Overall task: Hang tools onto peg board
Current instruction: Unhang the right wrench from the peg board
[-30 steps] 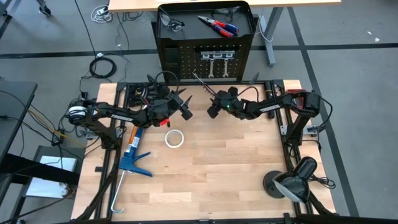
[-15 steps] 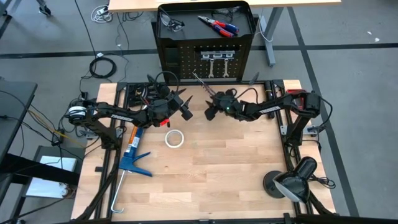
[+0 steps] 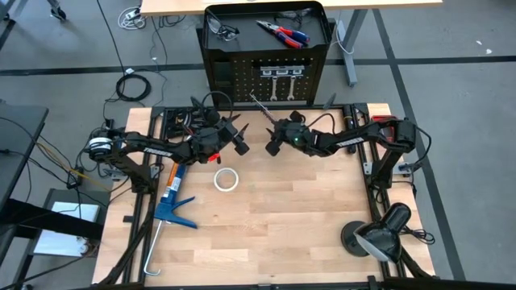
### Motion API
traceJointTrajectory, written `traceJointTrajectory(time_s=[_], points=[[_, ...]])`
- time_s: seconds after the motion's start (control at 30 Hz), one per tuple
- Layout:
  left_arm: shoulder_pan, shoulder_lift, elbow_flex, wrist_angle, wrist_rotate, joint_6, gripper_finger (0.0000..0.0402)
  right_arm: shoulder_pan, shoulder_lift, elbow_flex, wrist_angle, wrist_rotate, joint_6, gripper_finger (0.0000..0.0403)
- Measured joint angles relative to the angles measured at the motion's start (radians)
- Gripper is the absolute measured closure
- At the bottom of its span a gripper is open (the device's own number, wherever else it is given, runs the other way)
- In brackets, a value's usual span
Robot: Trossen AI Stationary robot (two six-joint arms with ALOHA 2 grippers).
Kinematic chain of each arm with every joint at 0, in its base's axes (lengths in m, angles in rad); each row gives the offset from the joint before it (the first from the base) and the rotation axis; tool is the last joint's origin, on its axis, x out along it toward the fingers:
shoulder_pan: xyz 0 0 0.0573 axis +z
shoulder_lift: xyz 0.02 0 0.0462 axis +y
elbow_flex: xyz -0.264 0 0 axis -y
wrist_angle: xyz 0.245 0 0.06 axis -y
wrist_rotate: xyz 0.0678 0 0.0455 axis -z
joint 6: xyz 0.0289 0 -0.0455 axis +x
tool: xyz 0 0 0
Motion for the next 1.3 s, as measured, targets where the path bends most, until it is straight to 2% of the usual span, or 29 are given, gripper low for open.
traceJointTrajectory(time_s=[0.1, 0.23, 0.3, 0.57, 0.67, 0.77, 0.9, 0.97, 1.1, 1.2, 1.3], points=[[0.001, 0.0, 0.0, -0.005, 0.0, 0.0, 0.0191, 0.013, -0.019, 0.023, 0.001, 0.012, -0.083, 0.0233], [0.001, 0.0, 0.0, 0.001, 0.0, 0.0, 0.0191, 0.026, -0.069, 0.041, -0.007, 0.12, -0.167, 0.0228], [0.001, 0.0, 0.0, 0.0, 0.0, 0.0, 0.0191, 0.022, -0.107, 0.055, -0.019, 0.126, -0.179, 0.0226], [0.001, 0.0, 0.0, 0.014, 0.0, 0.0, 0.0191, -0.004, -0.234, 0.225, -0.412, 0.029, -0.168, 0.0224], [0.001, 0.0, 0.0, 0.016, 0.0, -0.001, 0.0191, 0.004, -0.261, 0.301, -0.504, -0.072, -0.154, 0.0224], [0.001, 0.0, 0.0, 0.016, 0.0, -0.001, 0.0191, 0.006, -0.272, 0.423, -0.631, -0.167, -0.151, 0.0225], [0.001, 0.0, 0.0, 0.021, 0.0, -0.001, 0.0191, 0.002, -0.256, 0.593, -0.837, -0.188, -0.132, 0.0224], [0.001, 0.0, 0.0, 0.021, 0.0, -0.001, 0.0191, 0.001, -0.242, 0.634, -0.917, -0.2, -0.132, 0.0223], [0.001, 0.0, 0.0, 0.02, 0.0, 0.0, 0.0191, 0.003, -0.236, 0.623, -0.942, -0.199, -0.134, 0.0223], [0.001, 0.0, 0.0, 0.019, 0.0, 0.0, 0.0191, -0.008, -0.235, 0.579, -0.956, -0.16, -0.134, 0.0224], [0.001, 0.0, 0.0, 0.019, 0.0, 0.0, 0.0191, -0.031, -0.236, 0.507, -0.895, -0.124, -0.128, 0.0224]])
